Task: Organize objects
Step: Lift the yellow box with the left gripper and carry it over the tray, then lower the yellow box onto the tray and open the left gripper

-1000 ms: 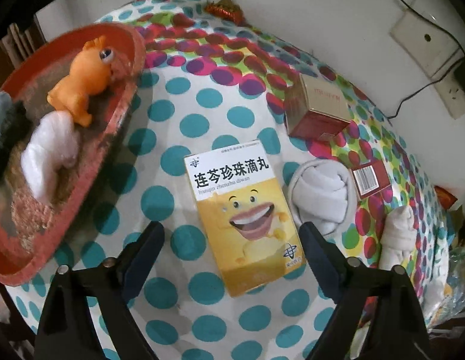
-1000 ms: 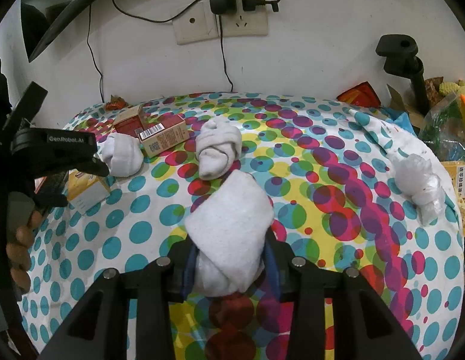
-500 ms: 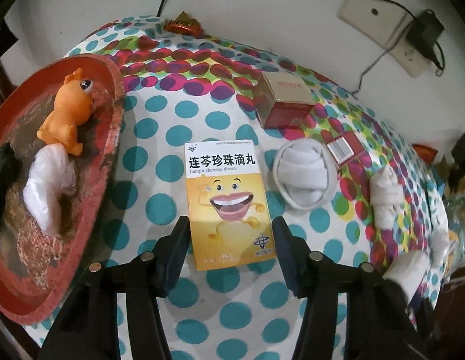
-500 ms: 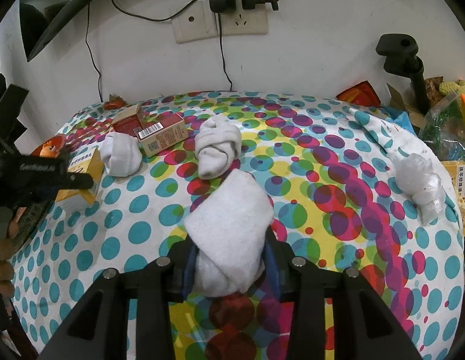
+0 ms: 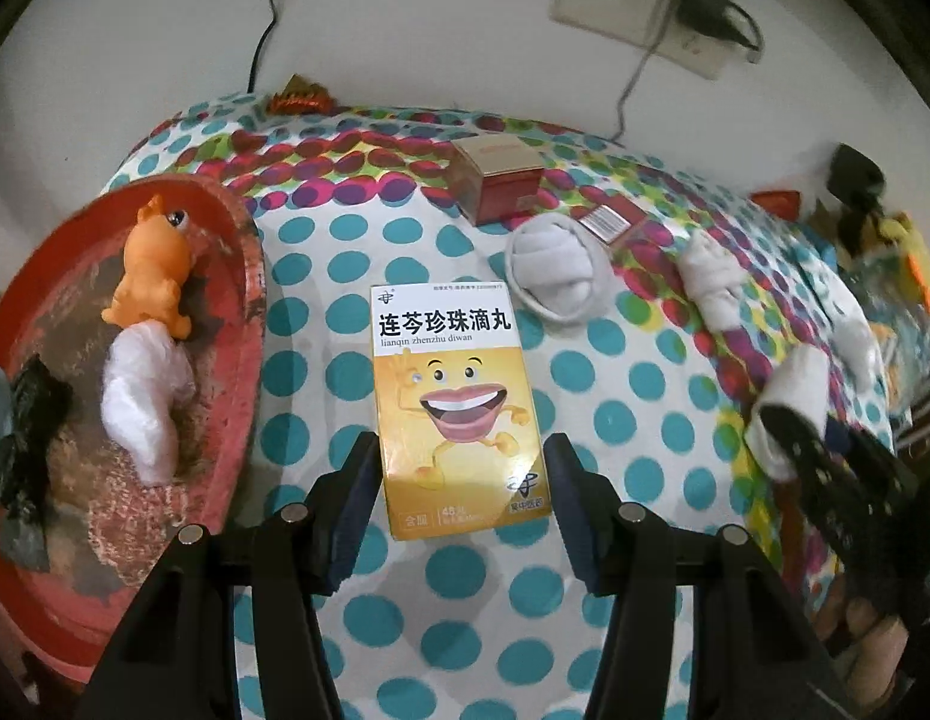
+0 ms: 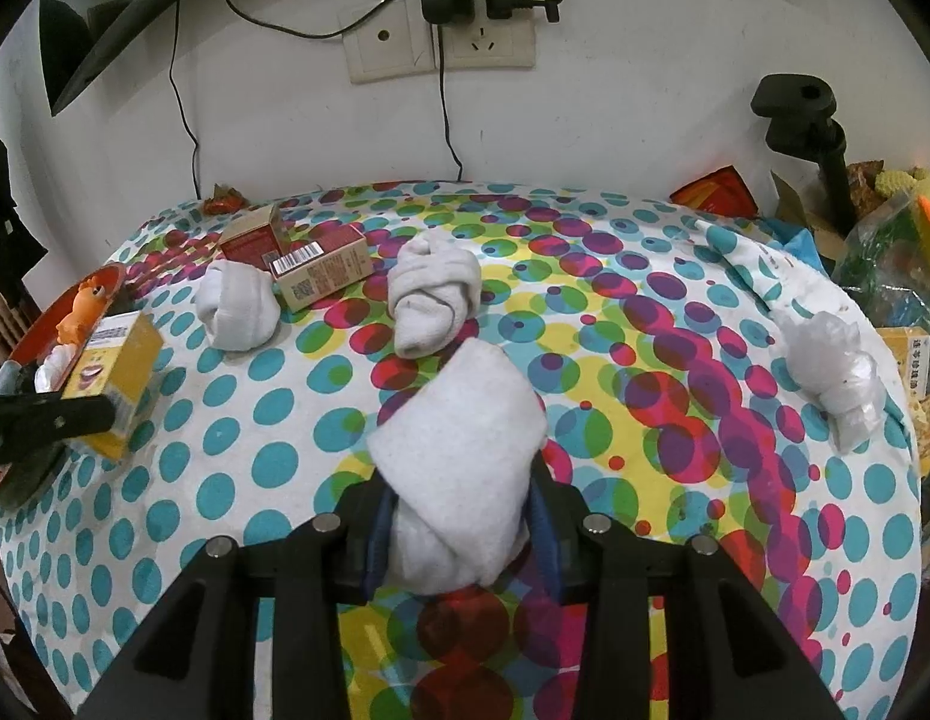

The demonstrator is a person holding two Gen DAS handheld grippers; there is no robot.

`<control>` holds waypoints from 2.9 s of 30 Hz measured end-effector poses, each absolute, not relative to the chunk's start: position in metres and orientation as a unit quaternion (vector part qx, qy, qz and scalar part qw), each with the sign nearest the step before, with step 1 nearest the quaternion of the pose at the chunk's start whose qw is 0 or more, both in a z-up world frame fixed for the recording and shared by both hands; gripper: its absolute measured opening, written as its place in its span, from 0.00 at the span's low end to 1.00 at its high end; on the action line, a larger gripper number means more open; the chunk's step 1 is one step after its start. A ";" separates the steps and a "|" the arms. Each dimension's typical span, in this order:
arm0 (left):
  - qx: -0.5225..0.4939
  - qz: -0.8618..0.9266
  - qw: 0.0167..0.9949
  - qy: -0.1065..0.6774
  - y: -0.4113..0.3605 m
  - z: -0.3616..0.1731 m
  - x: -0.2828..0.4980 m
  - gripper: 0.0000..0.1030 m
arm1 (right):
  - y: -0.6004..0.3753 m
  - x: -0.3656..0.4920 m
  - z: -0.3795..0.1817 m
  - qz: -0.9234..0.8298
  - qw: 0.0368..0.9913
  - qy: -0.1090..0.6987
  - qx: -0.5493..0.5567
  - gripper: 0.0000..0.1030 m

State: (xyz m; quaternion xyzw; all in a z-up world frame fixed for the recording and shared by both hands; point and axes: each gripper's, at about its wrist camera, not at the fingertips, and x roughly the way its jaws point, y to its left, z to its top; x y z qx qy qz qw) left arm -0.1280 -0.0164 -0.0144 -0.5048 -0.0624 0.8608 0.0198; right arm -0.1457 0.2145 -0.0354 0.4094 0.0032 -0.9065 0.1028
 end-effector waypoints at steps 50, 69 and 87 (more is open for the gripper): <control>-0.453 0.884 -0.090 -0.075 -0.219 0.020 -0.085 0.48 | 0.204 -0.145 -0.038 -0.906 0.087 0.038 0.411 0.39; -0.473 0.858 -0.160 -0.117 -0.313 -0.013 -0.118 0.48 | 0.202 -0.146 -0.039 -0.906 0.086 0.043 0.412 0.39; -0.467 0.868 -0.150 -0.076 -0.298 -0.011 -0.102 0.82 | 0.198 -0.145 -0.040 -0.906 0.079 0.057 0.413 0.39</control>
